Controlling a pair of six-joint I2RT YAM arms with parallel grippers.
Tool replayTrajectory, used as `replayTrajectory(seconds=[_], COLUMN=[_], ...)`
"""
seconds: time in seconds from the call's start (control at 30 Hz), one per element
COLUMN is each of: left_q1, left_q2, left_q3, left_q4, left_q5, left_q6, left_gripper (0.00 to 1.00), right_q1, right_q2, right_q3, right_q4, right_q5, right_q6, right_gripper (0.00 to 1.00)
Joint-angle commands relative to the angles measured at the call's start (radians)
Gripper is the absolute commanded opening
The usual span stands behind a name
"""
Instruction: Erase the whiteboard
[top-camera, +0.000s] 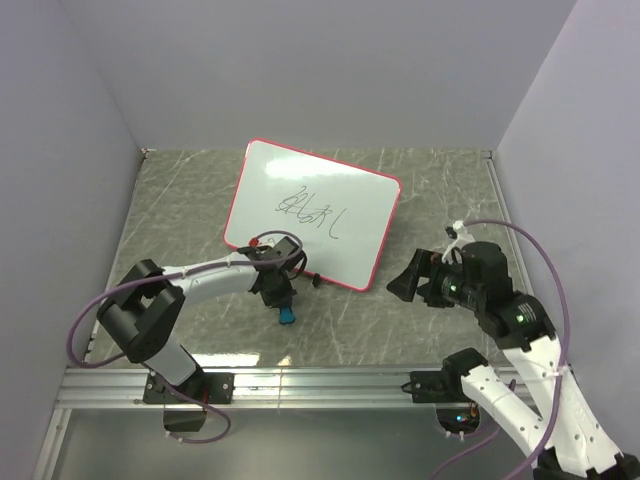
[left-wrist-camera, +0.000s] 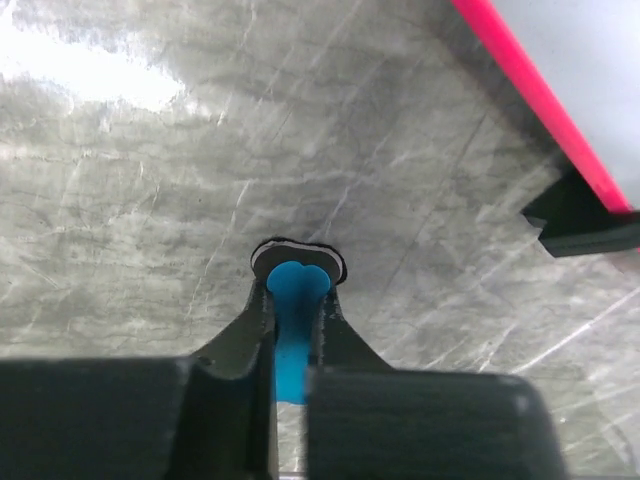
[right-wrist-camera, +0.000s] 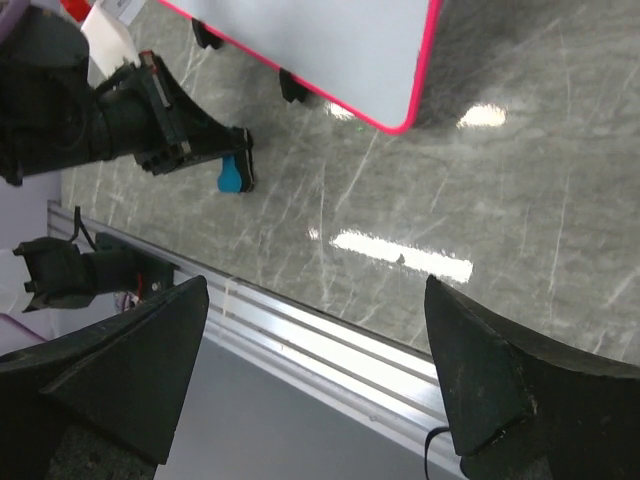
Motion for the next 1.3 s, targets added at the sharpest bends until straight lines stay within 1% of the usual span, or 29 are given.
replayTrajectory(seconds=[0.0,0.03,0.07,0.1,0.13,0.2,0.23,0.27,0.33,0.37,0.47,0.53,0.6,0.7,0.8,0.83,0.97,1.03,1.07,1.1,1.13,1.17,1.27], left_q1=[-0.016,-0.017,-0.016,-0.017,-0.017,-0.017,-0.017,-0.017,-0.017,-0.017,-0.017,-0.017,-0.017,-0.017,-0.017,-0.017,-0.017,-0.017,-0.017,-0.017,-0.017,-0.017,-0.017], left_q2=[-0.031,-0.045,-0.062,-0.103,-0.127,-0.194,-0.216,-0.252,-0.277,-0.294,-0.294,-0.282,-0.259,-0.228,-0.185,-0.176,-0.13,-0.115,-0.099,-0.092,-0.082,-0.061,-0.009], left_q3=[-0.058,-0.055,-0.039,-0.025,-0.008,0.058,0.083,0.137,0.191,0.242,0.34,0.376,0.417,0.445,0.477,0.485,0.521,0.552,0.566,0.58,0.604,0.618,0.662], left_q4=[-0.012,-0.032,-0.079,-0.104,-0.129,-0.21,-0.233,-0.26,-0.319,-0.337,-0.412,-0.44,-0.442,-0.41,-0.385,-0.379,-0.344,-0.339,-0.339,-0.337,-0.333,-0.328,-0.269], left_q5=[0.032,0.021,0.009,-0.016,-0.025,-0.047,-0.065,-0.073,-0.08,-0.091,-0.12,-0.128,-0.131,-0.126,-0.113,-0.111,-0.11,-0.12,-0.126,-0.134,-0.142,-0.142,-0.131], left_q6=[-0.039,-0.036,-0.034,-0.028,-0.018,-0.005,-0.001,0.01,0.024,0.038,0.061,0.091,0.116,0.17,0.222,0.242,0.263,0.26,0.256,0.253,0.245,0.24,0.239], left_gripper=[0.0,0.0,0.0,0.0,0.0,0.0,0.0,0.0,0.0,0.0,0.0,0.0,0.0,0.0,0.0,0.0,0.0,0.0,0.0,0.0,0.0,0.0,0.0], right_q1=[-0.008,-0.018,-0.038,-0.086,-0.113,-0.155,-0.196,-0.209,-0.241,-0.273,-0.346,-0.365,-0.391,-0.393,-0.393,-0.391,-0.391,-0.391,-0.391,-0.391,-0.39,-0.39,-0.384], right_q2=[0.139,0.186,0.278,0.321,0.399,0.47,0.504,0.57,0.633,0.683,0.757,0.803,0.832,0.892,0.937,0.952,1.001,1.018,1.021,1.024,1.03,1.038,1.069], right_q3=[0.08,0.099,0.131,0.146,0.159,0.185,0.191,0.199,0.214,0.228,0.226,0.228,0.231,0.214,0.161,0.132,0.09,0.073,0.067,0.061,0.053,0.053,0.044], right_q4=[0.114,0.147,0.169,0.194,0.262,0.348,0.443,0.492,0.582,0.652,0.793,0.855,0.875,0.953,1.095,1.169,1.341,1.42,1.456,1.487,1.543,1.559,1.613], right_q5=[0.002,-0.004,-0.002,-0.001,-0.051,-0.126,-0.219,-0.275,-0.35,-0.401,-0.461,-0.506,-0.524,-0.555,-0.6,-0.61,-0.667,-0.676,-0.677,-0.68,-0.685,-0.699,-0.711], right_q6=[-0.044,-0.052,-0.058,-0.052,-0.057,-0.052,-0.052,-0.052,-0.051,-0.051,-0.011,0.011,0.008,0.021,0.077,0.087,0.164,0.19,0.234,0.257,0.279,0.308,0.334], right_gripper=[0.94,0.91,0.9,0.9,0.89,0.88,0.88,0.88,0.88,0.88,0.88,0.88,0.88,0.88,0.87,0.87,0.85,0.78,0.73,0.64,0.57,0.52,0.52])
